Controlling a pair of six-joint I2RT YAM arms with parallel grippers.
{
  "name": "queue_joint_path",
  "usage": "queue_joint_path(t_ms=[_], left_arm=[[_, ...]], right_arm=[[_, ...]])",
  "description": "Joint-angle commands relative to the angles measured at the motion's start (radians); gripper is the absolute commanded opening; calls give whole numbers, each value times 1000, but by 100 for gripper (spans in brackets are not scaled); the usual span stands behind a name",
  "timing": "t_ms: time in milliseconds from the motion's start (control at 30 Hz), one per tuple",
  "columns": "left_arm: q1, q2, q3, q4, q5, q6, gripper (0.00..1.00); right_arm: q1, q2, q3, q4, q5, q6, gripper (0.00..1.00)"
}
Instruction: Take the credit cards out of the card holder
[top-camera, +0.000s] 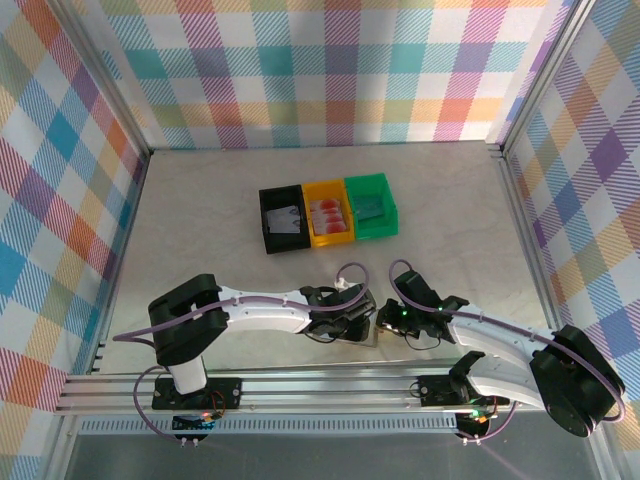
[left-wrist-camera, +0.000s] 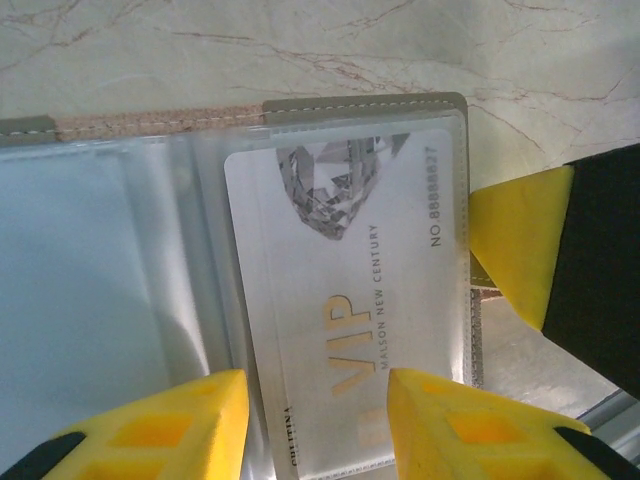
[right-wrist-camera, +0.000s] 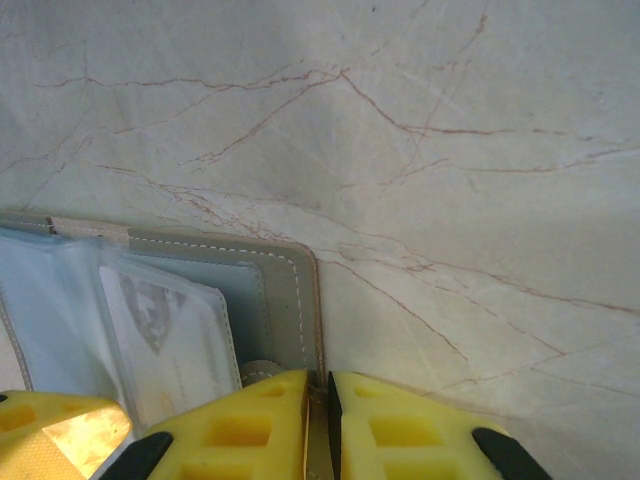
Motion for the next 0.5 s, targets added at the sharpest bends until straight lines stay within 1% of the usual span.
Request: queue_joint_path(t_ms=[0, 133, 200, 467], left_arm=[[-8, 23, 11, -14, -3, 3, 41], [-8, 26, -5, 7, 15, -18, 41], [-8, 25, -11, 49, 18, -27, 41], [-8, 35, -11, 55, 17, -32, 41]], right_arm=[[14, 29, -39, -24, -14, 13, 17], [13, 27, -40, -24, -15, 15, 17], [14, 27, -42, -21, -15, 15, 17], [15, 29, -39, -18, -20, 12, 17]])
